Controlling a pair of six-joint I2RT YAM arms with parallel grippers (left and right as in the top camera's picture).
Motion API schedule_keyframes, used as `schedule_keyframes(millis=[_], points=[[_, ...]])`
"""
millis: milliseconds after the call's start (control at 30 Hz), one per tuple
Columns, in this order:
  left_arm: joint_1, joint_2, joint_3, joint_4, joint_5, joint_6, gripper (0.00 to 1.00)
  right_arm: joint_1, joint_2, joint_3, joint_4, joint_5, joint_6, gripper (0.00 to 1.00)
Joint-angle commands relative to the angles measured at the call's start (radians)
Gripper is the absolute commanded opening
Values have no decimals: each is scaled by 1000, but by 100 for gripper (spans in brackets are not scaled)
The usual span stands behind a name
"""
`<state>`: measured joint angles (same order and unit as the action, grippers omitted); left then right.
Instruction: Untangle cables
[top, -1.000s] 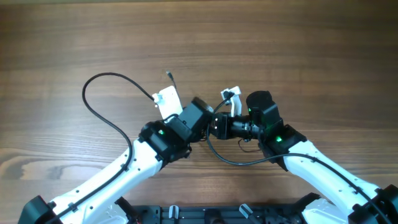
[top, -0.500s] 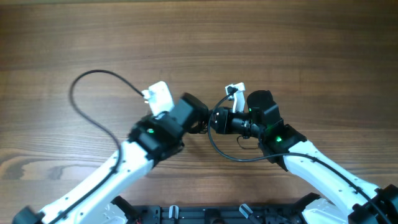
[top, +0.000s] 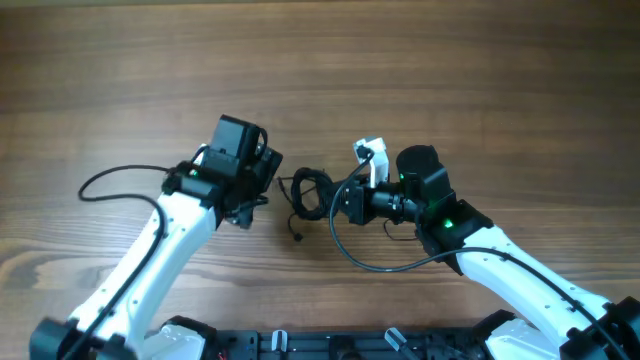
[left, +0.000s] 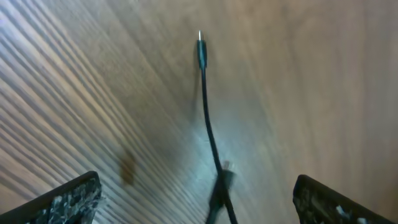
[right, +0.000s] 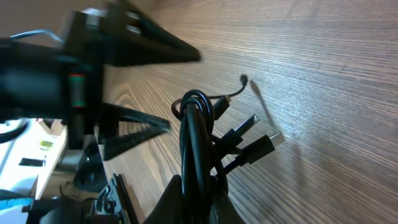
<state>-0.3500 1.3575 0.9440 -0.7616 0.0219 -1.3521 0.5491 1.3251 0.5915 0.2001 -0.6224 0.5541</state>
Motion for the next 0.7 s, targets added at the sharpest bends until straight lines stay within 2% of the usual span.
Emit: schedule_keyframes(millis=[0, 100, 133, 233, 333, 367, 467, 567, 667], points=[[19, 103, 5, 76, 58, -18, 93, 0, 5, 5, 8, -30, -31, 4], [50, 167, 4, 149, 120, -18, 81, 0, 5, 5, 5, -29, -30, 4], [57, 191, 5, 153, 136, -18, 73, 0, 5, 5, 6, -29, -30, 4], [58, 262, 4, 159, 138, -18, 60, 0, 5, 5, 5, -29, -31, 4], [58, 290, 4, 179, 116, -17, 11, 0, 5, 5, 5, -29, -30, 4], [58, 290, 4, 175, 67, -17, 4, 0, 5, 5, 5, -29, -30, 4], [63, 286, 5, 152, -184, 43, 4, 0, 5, 5, -2, -28, -30, 4], [78, 231, 5, 134, -203, 69, 4, 0, 5, 5, -7, -28, -24, 4], [43, 75, 5, 130, -208, 96, 4, 0, 5, 5, -7, -14, 53, 4]])
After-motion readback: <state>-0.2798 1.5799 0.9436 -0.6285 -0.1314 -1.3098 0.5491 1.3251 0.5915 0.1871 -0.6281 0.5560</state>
